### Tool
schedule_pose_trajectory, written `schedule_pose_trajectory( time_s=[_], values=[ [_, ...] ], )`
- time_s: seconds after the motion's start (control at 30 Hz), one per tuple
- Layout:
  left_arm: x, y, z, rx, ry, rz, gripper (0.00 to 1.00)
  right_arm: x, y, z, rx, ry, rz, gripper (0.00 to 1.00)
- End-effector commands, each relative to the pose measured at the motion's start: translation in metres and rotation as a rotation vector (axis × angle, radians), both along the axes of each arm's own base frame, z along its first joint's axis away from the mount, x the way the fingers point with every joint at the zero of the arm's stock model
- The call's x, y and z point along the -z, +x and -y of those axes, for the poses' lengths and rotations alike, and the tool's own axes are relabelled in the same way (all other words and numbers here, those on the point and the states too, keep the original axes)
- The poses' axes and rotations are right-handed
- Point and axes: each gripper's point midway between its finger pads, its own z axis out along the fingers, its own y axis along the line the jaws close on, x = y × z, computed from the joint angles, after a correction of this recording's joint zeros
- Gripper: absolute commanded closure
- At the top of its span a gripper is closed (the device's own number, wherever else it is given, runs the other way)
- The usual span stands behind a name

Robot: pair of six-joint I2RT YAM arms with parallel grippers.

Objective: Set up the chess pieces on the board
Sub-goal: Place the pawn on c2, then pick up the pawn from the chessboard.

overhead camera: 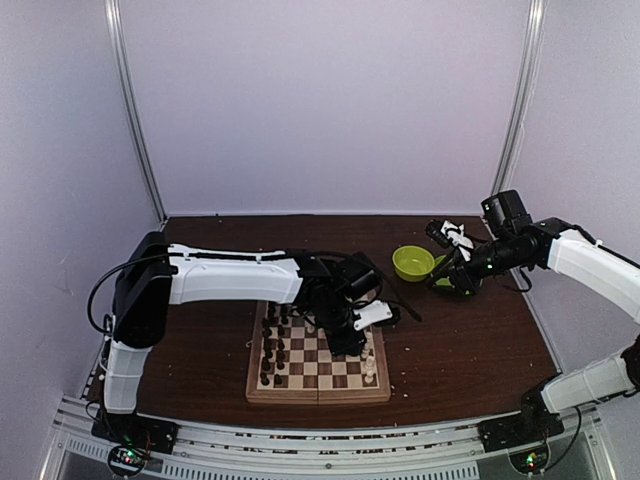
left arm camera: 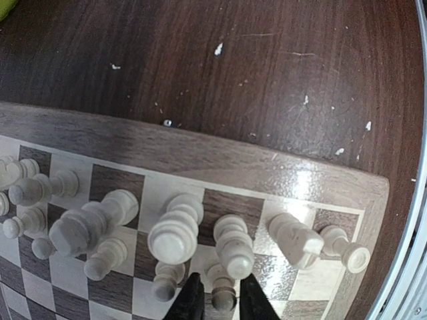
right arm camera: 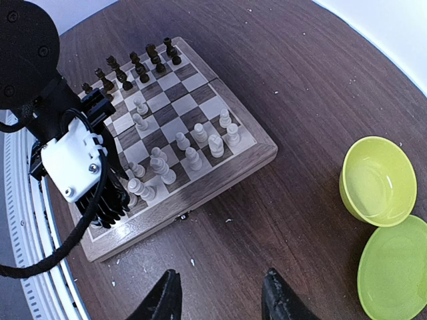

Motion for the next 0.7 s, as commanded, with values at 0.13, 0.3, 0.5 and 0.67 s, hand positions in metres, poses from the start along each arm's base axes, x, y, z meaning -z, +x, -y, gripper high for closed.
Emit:
schedule_pose_trajectory(
  time_s=[0.13, 0.3, 0.5, 0.67],
  values=[
    [-0.064, 0.002, 0.001, -0.017, -0.121, 0.044, 0.78, -0.011, 0.004, 0.001, 0.002, 0.001, 0.030, 0.59],
    [-0.083, 0.026, -0.023, -0.118, -0.129, 0.110, 0.77, -0.011, 0.004, 0.001, 0.001, 0.000, 0.032, 0.59],
    [-0.056, 0.055, -0.062, -0.231, -0.071, 0.058, 0.75, -0.011, 0.004, 0.002, 0.002, -0.003, 0.036, 0.59],
    [-0.040, 0.064, -0.073, -0.239, -0.046, 0.029, 0.72, -0.011, 0.004, 0.002, 0.002, -0.006, 0.035, 0.59]
  ],
)
